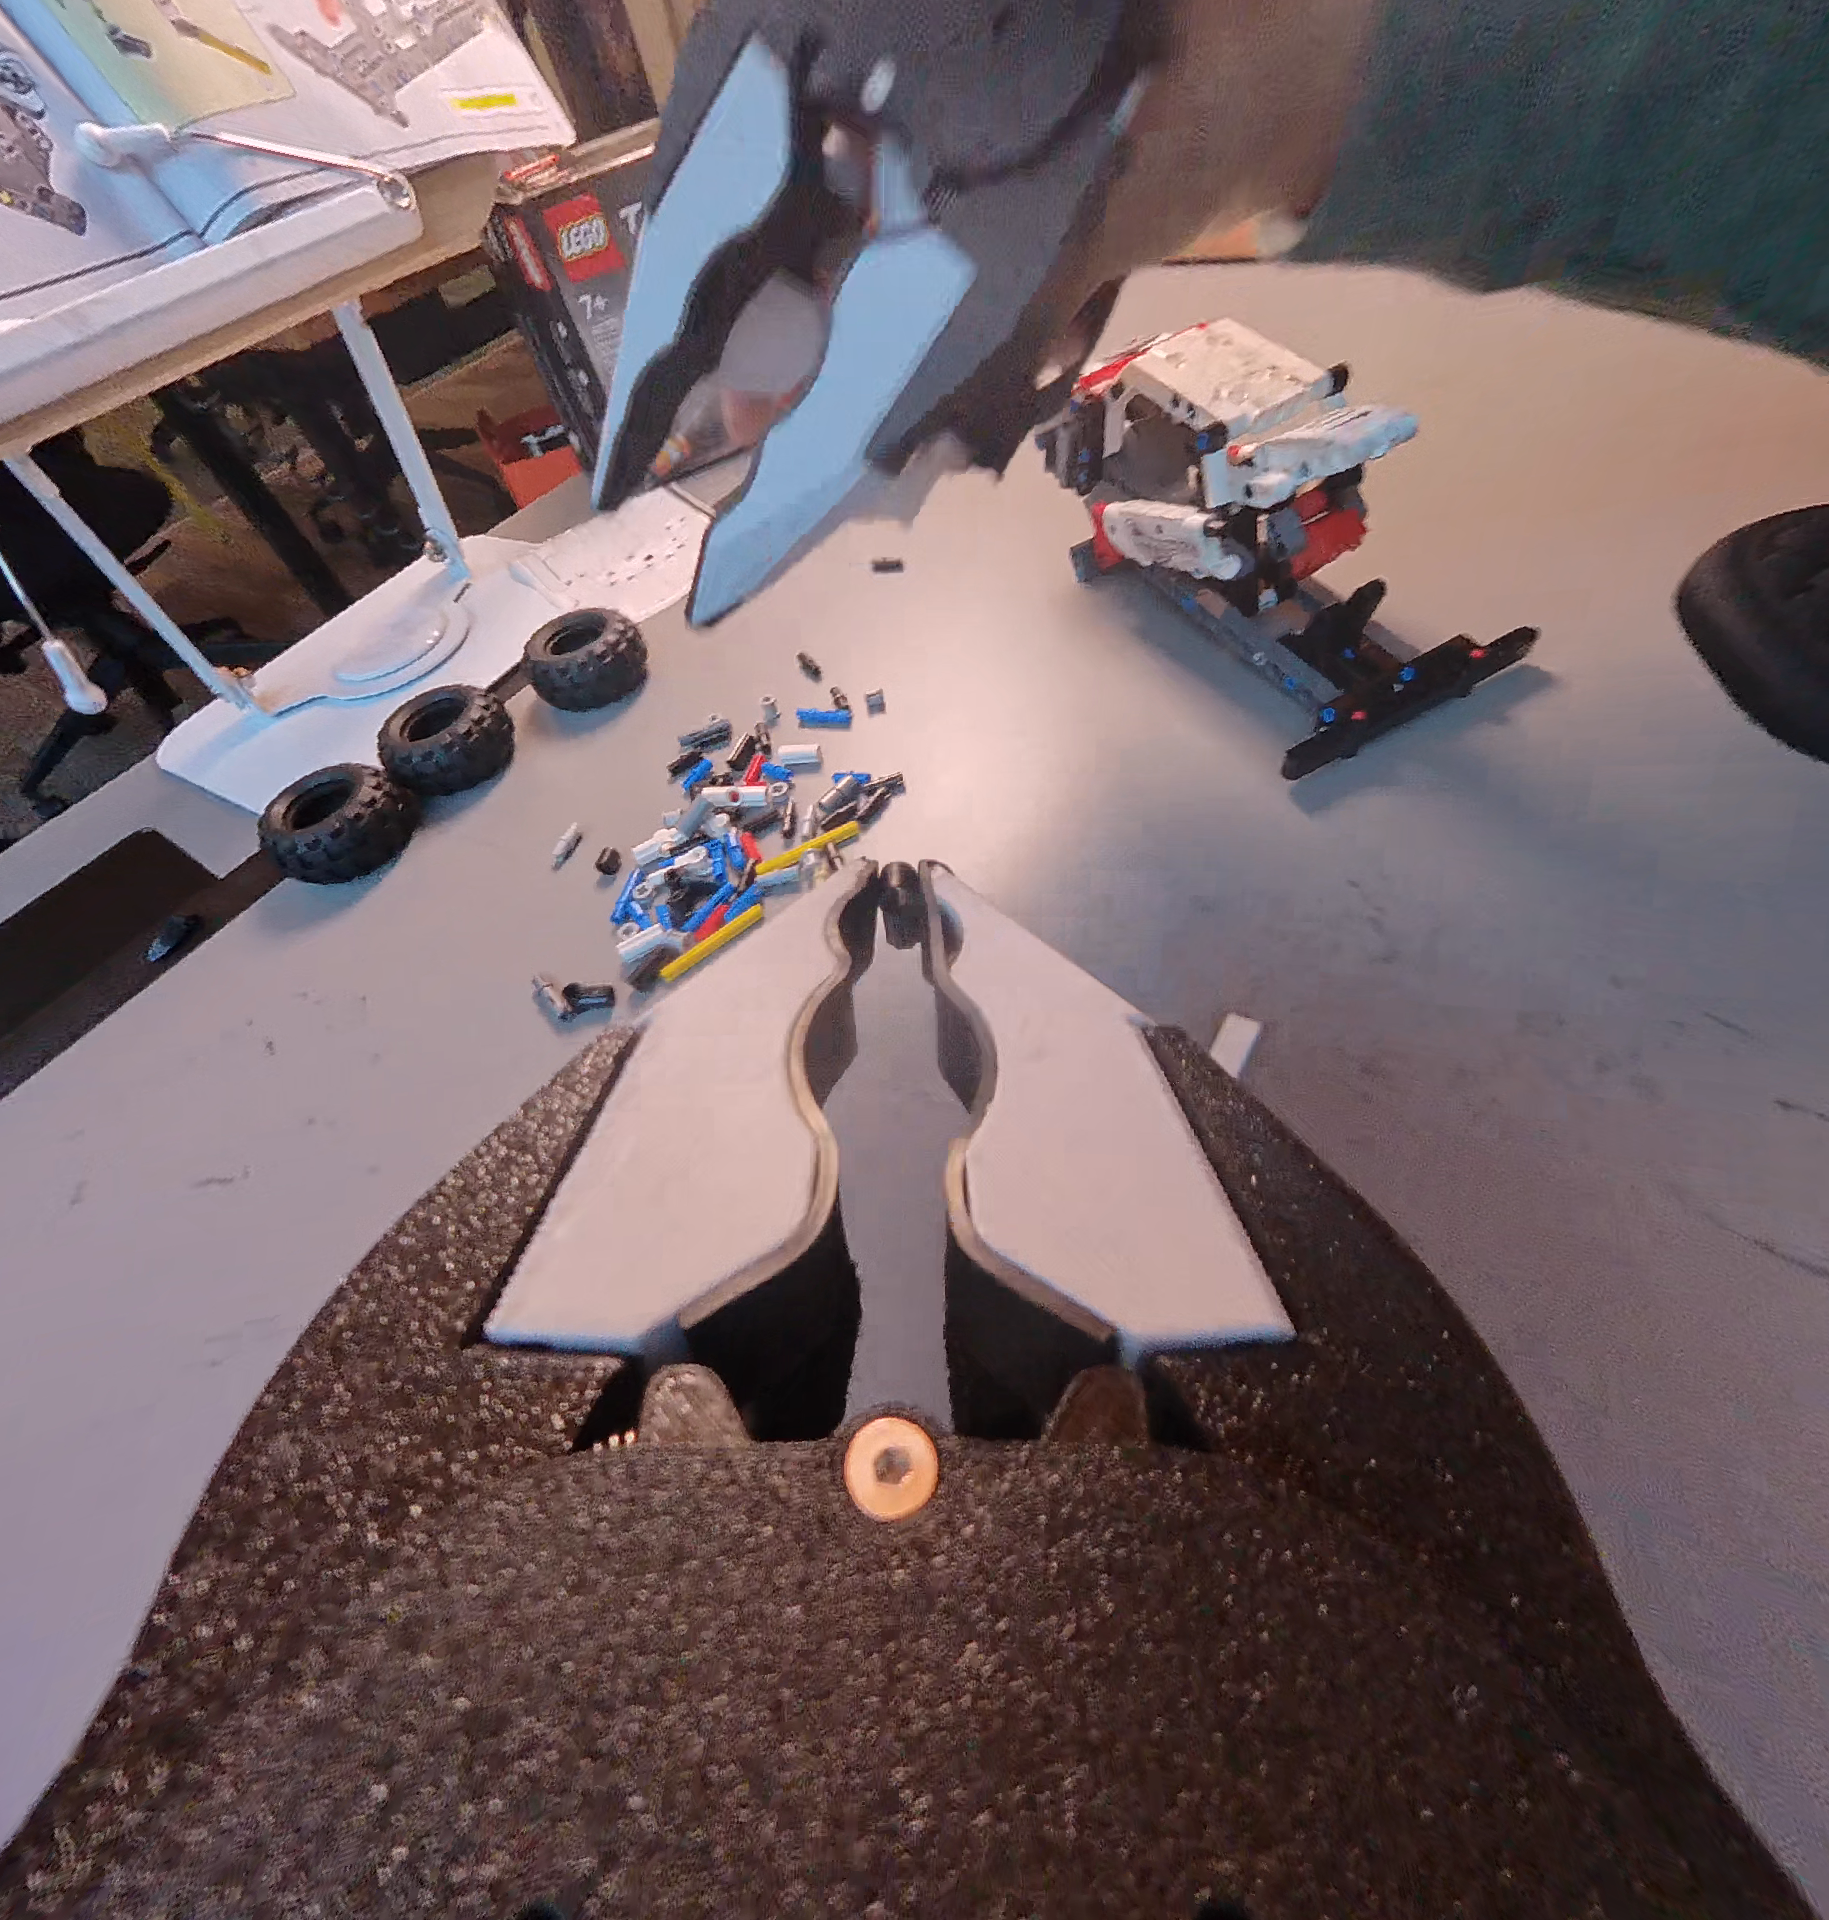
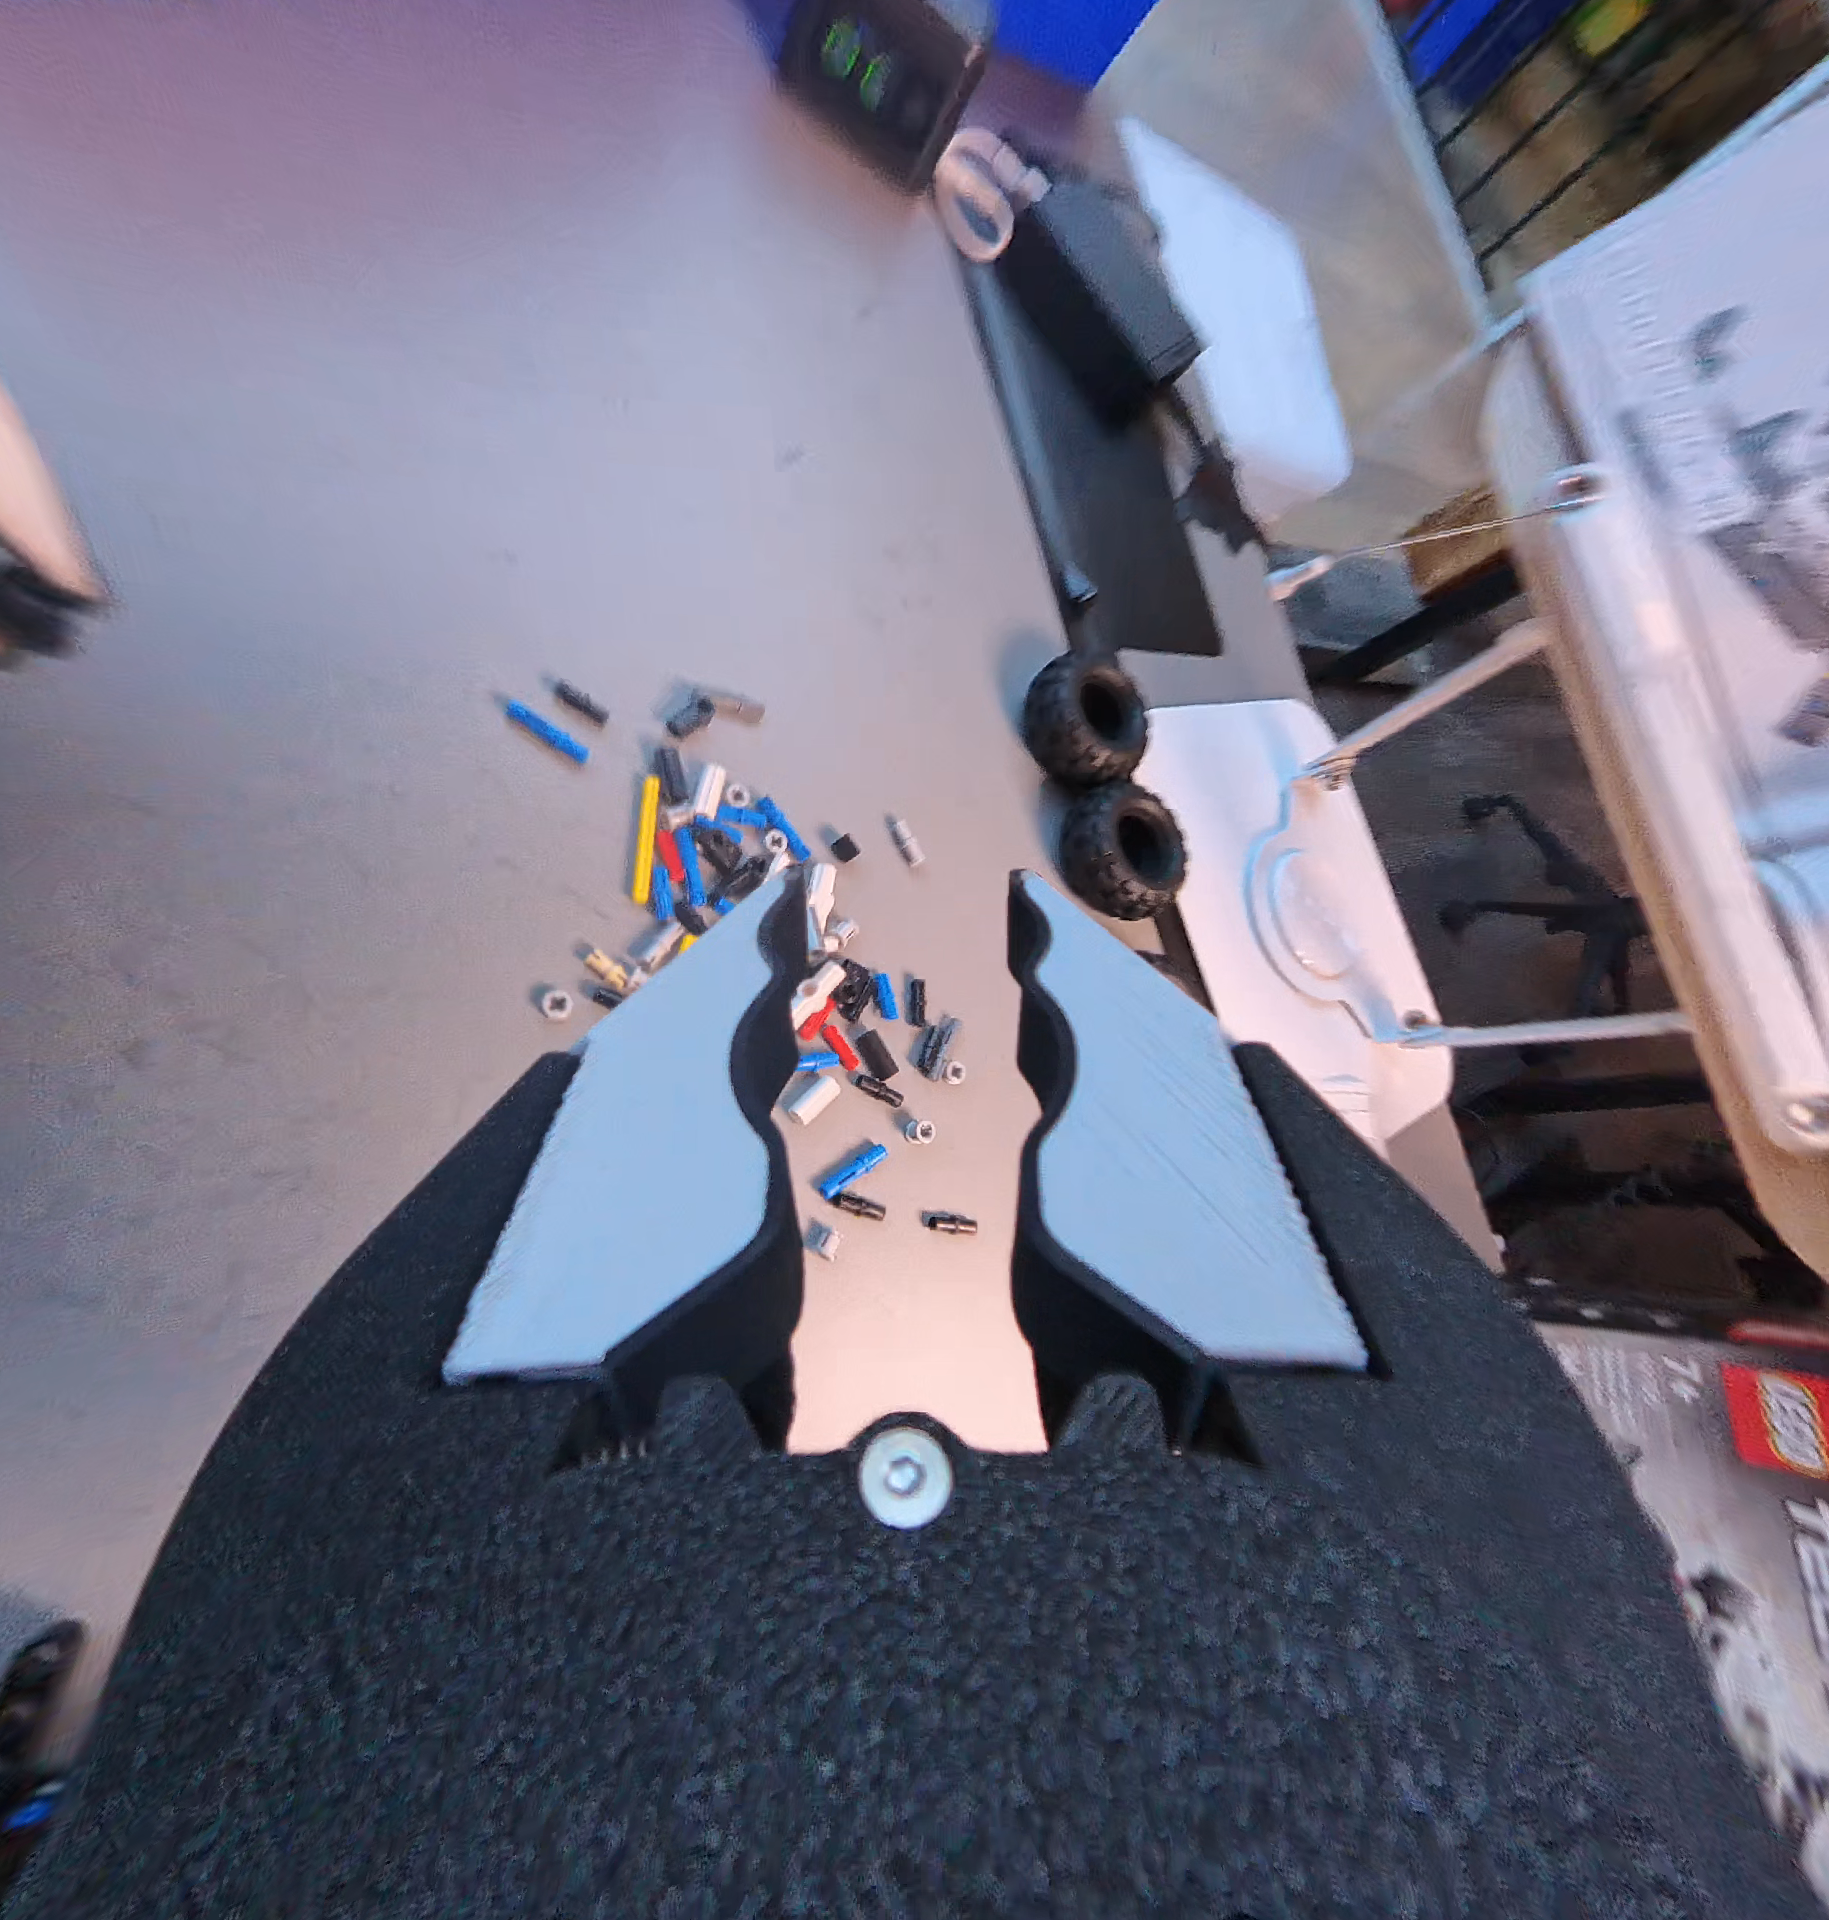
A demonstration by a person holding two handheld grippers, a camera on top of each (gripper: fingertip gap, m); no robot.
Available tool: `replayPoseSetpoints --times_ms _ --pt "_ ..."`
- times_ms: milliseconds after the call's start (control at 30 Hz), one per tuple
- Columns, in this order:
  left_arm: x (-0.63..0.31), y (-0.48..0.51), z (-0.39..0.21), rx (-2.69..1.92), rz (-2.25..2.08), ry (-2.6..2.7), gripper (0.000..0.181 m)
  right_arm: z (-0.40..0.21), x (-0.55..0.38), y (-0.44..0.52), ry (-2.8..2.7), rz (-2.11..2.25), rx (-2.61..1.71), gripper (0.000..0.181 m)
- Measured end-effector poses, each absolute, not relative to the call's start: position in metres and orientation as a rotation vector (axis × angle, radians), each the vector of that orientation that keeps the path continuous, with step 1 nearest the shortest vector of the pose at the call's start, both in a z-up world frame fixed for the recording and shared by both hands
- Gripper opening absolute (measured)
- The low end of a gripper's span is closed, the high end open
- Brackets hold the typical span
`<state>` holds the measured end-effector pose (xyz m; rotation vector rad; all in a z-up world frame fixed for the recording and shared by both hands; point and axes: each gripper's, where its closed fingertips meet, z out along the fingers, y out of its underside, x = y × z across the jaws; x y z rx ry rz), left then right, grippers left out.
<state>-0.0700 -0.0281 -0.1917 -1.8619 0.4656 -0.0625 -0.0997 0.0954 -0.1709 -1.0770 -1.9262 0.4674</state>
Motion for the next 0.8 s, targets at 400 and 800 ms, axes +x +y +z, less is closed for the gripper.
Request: replayPoseSetpoints --times_ms 400,800 --pt "-0.114 0.071 -0.261 -2.180 0.036 0.491 0.007 -0.161 0.025 0.011 -1.785 0.780 -1.214 0.037" --pt "-0.105 0.063 -0.245 -2.181 -0.038 0.473 0.041 -0.183 0.056 0.013 -1.729 0.837 -1.282 0.037"
